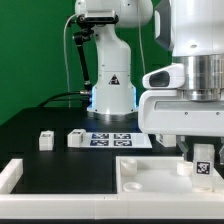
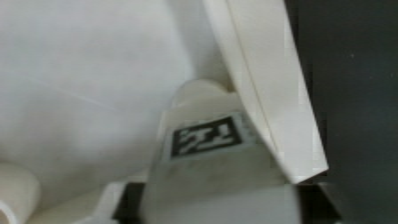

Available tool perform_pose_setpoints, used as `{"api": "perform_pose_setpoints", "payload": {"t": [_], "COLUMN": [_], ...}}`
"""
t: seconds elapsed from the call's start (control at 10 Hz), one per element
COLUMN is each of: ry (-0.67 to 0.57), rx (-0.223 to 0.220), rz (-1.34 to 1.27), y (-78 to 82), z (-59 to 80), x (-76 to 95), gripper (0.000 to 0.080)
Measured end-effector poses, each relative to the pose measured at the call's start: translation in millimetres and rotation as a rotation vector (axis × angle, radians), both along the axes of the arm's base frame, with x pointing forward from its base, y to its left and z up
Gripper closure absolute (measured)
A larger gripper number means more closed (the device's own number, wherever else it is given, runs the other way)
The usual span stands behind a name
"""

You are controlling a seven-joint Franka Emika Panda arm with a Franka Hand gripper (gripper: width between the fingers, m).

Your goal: Assemble square table

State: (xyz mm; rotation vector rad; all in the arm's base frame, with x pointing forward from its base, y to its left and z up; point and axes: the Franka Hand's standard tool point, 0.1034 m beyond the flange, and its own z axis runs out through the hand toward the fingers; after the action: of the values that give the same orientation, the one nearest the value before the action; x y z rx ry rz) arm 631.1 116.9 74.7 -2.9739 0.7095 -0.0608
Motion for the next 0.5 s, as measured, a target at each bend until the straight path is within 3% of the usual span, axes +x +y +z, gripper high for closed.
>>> {"api": "perform_pose_setpoints", "payload": {"t": [0.3,0.5], "ry": [0.034,0.079], "rx": [0.021,0.090], "rz": [-0.274,-0.647], "y": [-1.5,-5.6], "z": [1.2,0.4], "x": [-0.1,0.2], "gripper": [0.0509,0.0509]}}
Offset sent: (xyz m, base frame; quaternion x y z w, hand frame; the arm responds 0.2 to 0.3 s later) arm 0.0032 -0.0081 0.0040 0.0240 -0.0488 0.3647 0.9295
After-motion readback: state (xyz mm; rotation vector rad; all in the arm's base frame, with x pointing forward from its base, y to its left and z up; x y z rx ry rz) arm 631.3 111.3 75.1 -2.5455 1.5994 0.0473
